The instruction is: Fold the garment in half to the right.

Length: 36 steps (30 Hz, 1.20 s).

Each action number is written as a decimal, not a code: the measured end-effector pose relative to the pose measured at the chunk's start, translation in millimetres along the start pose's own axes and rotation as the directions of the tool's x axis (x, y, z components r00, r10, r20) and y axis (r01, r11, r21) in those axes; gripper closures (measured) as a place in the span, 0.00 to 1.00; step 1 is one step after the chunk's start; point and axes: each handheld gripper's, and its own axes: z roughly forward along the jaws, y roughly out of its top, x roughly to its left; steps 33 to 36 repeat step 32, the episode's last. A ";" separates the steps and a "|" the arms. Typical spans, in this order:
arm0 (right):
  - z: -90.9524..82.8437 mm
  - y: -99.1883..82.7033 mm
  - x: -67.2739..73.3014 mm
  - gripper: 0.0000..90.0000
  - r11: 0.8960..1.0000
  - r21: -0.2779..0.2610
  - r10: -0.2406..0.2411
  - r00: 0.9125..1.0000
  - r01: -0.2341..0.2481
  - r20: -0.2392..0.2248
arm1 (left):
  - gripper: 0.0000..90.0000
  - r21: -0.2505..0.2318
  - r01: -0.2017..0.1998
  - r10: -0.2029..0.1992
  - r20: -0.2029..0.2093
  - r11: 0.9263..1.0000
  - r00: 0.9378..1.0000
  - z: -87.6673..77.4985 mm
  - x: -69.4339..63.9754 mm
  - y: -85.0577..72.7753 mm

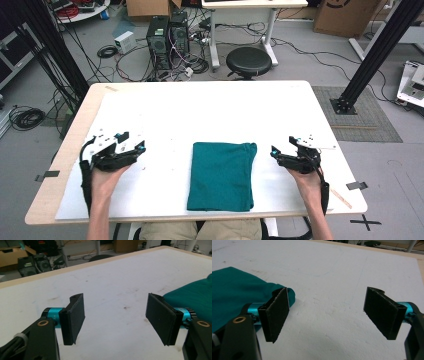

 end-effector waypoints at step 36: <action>0.7 3.4 11.0 0.23 1.000 0.004 0.023 0.998 -0.023 -0.050 | 0.35 0.002 0.026 -0.026 0.000 1.000 1.000 -32.8 20.7 -22.7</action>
